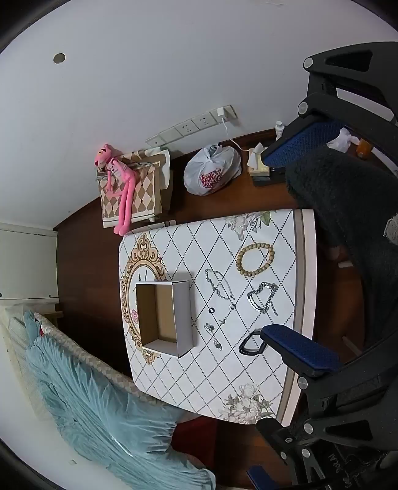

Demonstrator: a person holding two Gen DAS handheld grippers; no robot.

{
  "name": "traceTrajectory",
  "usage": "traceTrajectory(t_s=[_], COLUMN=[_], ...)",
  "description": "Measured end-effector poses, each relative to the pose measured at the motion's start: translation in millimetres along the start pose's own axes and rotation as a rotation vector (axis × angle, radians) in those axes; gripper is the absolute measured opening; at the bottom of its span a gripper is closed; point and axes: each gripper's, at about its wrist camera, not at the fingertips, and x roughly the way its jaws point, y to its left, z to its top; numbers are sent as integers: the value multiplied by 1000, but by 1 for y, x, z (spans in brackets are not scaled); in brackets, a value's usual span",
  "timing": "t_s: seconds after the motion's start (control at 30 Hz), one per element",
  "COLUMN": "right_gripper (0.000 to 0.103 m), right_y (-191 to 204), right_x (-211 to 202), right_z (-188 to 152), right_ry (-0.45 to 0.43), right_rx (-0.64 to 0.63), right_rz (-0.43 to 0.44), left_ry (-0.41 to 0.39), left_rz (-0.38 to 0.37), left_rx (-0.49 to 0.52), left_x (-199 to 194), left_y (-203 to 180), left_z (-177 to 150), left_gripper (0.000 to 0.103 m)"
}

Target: Organize jewelry

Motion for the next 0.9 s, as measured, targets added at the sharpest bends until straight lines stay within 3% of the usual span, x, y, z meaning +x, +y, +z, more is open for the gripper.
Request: traceTrajectory(t_s=[0.9], right_gripper=[103], right_y=[-1], right_x=[-5], right_z=[0], right_ry=[3], right_rx=[-3], right_rz=[-5], left_ry=[-23], left_rz=[5], left_rx=[5], left_x=[-8], left_y=[1], left_z=[3], left_gripper=[103])
